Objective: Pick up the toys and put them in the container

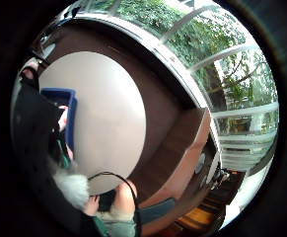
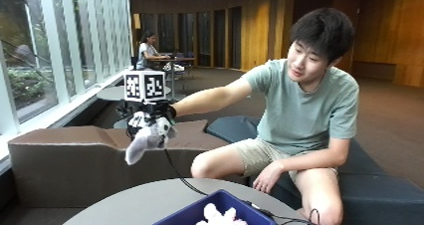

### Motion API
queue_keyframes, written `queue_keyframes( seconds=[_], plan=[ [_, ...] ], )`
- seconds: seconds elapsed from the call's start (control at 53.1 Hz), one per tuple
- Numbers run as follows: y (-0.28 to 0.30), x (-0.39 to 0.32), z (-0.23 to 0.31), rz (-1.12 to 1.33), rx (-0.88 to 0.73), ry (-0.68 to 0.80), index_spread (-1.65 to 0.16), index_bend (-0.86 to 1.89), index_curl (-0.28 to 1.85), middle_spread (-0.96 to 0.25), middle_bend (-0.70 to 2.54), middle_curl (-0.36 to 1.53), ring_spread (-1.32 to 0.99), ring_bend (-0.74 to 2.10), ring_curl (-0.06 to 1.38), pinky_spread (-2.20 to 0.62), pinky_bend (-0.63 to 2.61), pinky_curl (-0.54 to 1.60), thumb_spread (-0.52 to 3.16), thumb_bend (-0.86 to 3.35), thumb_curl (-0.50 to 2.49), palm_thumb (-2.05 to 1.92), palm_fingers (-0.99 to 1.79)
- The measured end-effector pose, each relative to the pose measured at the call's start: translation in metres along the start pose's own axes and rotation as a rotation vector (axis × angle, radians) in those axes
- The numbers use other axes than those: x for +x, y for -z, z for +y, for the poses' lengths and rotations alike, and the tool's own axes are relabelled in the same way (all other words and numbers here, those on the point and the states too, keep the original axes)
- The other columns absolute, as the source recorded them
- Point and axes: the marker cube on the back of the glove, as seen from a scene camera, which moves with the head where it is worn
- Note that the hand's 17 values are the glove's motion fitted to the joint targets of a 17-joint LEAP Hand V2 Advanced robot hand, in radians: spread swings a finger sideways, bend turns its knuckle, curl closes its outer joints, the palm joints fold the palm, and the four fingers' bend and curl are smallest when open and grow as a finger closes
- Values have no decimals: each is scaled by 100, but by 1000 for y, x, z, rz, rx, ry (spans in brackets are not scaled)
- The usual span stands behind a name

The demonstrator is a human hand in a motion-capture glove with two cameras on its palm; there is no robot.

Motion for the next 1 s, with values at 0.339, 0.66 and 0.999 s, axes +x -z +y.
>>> queue_keyframes(
  seconds=[0.339, 0.66, 0.999],
  plan=[
    [-23, -141, -12, 13, -9, 157, -26, 104, 98, -18, 129, 90, -56, 119, 90, -35, 107, 56, 25, 12, 113, 64, 91],
    [-53, -185, -15, 12, -42, 184, -26, 102, 102, -17, 130, 89, -56, 118, 92, -35, 107, 57, 22, 11, 120, 64, 90],
    [-89, -174, 9, 171, -667, 82, -26, 61, 98, -19, 104, 81, -52, 116, 89, -37, 121, 58, 50, -6, 115, 45, 54]
  ],
)
